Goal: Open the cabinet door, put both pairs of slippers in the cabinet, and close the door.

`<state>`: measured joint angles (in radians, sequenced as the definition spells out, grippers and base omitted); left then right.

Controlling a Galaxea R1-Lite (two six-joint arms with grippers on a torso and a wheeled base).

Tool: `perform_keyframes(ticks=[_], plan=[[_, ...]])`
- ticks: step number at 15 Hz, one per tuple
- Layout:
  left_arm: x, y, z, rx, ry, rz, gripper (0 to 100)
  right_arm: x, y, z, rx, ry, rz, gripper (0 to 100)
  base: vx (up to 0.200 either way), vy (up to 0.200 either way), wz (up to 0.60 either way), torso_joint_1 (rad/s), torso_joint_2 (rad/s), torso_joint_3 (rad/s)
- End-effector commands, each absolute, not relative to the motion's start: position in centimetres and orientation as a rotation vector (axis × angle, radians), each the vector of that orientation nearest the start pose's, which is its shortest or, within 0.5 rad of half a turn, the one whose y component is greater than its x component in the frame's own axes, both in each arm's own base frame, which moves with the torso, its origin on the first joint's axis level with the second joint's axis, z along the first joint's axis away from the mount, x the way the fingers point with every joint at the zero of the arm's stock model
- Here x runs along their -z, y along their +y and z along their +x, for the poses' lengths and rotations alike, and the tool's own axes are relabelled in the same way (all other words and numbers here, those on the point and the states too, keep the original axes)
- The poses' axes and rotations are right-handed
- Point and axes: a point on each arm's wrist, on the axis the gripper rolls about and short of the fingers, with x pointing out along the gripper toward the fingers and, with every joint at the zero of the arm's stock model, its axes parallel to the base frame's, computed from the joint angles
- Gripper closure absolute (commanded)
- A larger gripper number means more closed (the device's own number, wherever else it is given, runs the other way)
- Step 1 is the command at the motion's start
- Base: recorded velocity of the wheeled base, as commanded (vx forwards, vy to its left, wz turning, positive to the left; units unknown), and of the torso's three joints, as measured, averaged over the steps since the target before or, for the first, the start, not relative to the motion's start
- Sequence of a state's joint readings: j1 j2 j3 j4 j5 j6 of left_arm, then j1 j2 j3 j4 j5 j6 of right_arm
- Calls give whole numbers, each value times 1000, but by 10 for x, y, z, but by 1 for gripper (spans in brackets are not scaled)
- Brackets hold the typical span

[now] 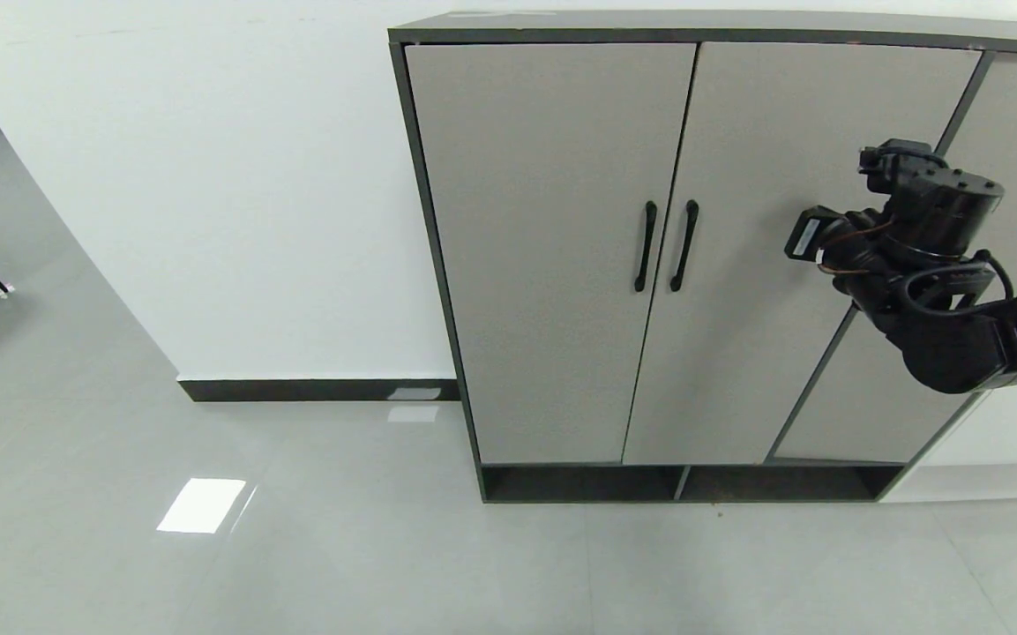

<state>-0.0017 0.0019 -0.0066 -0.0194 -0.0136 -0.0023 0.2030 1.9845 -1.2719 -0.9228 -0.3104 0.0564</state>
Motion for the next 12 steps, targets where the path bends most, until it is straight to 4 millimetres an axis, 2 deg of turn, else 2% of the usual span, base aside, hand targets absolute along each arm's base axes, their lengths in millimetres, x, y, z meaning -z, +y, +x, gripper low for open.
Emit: perform_keyframes(ticks=[1, 7, 8, 9, 11, 12], plan=[[-79, 0, -23, 15, -25, -3, 100, -235, 75, 398, 105, -200, 104, 100, 0, 0, 0, 0, 0, 0], [-79, 0, -23, 15, -25, -3, 100, -241, 73, 392, 106, -213, 105, 100, 0, 0, 0, 0, 0, 0], [-79, 0, -23, 15, -25, -3, 100, -244, 73, 386, 114, -221, 108, 100, 0, 0, 0, 0, 0, 0], [-79, 0, -23, 15, -25, -3, 100, -248, 73, 378, 123, -232, 113, 100, 0, 0, 0, 0, 0, 0], [-79, 0, -23, 15, -25, -3, 100, -270, 81, 321, 75, -255, 106, 100, 0, 0, 0, 0, 0, 0], [-79, 0, -23, 15, -25, -3, 100, -273, 81, 307, 65, -259, 101, 100, 0, 0, 0, 0, 0, 0]])
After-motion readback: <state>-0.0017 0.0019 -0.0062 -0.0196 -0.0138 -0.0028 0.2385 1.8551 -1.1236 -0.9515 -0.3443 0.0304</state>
